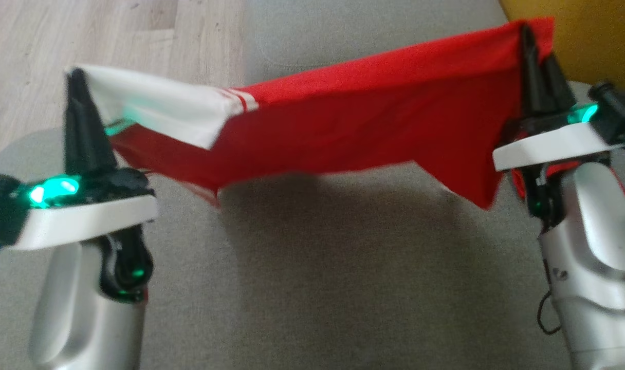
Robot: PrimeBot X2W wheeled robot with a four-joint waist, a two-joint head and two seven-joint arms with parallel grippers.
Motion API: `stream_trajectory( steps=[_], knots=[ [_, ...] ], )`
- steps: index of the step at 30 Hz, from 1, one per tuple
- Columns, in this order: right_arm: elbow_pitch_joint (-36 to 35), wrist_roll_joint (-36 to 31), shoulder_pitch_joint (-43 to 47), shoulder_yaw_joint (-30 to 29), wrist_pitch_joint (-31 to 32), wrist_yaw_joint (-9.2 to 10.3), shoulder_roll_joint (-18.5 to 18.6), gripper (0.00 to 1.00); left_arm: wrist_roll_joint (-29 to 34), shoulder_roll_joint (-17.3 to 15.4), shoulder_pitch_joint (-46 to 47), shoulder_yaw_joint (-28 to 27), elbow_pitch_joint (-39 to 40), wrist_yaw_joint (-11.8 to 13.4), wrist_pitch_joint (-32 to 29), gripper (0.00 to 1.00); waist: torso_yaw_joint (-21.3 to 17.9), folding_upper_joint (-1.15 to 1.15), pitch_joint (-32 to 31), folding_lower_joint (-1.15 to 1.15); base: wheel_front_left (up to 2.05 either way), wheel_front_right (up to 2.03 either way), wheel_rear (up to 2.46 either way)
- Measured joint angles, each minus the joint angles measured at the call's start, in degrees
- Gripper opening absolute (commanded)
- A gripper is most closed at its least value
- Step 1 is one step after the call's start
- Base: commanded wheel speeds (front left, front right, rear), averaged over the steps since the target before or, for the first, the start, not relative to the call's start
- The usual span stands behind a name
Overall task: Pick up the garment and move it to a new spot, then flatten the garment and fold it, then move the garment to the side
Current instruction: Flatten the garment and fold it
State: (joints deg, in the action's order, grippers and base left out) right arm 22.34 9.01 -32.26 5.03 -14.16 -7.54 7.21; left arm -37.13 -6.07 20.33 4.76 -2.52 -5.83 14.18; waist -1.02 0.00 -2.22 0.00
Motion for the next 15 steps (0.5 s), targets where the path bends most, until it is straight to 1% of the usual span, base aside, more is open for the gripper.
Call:
stream_trajectory(
  steps=[4,9,11,13,15],
  knots=[
    [-7.55,0.01,0.64,0.15,0.67,0.01,0.63,0.0,-1.29,-0.21,-0.23,-2.2,9.53,1.96,-0.59,0.0,-0.68,0.0,-0.82,0.0,0.0,0.0,0.0],
    [-15.99,-0.02,4.82,0.18,5.23,0.0,0.63,0.0,-1.79,-0.33,-0.4,-3.01,19.97,4.9,-3.7,0.0,-1.71,0.0,-0.53,0.0,0.0,0.0,0.0],
    [-17.12,-0.03,5.48,0.12,6.3,0.0,0.63,0.0,-1.79,-0.46,-0.4,-2.96,21.25,5.32,-4.61,0.0,-1.86,0.0,-0.31,0.0,0.0,0.0,0.0],
    [-18.76,-0.36,6.12,-0.52,8.7,0.0,0.51,0.0,-1.65,-1.2,-0.2,-2.8,22.54,5.88,-6.35,0.0,-2.12,0.0,0.3,0.0,0.0,0.0,0.0],
    [-18.96,-1.49,6.0,-2.0,11.78,0.0,0.46,0.0,-1.62,-2.09,0.65,-2.8,21.92,6.43,-8.06,0.0,-2.29,0.0,1.17,0.0,0.0,0.0,0.0]
  ],
)
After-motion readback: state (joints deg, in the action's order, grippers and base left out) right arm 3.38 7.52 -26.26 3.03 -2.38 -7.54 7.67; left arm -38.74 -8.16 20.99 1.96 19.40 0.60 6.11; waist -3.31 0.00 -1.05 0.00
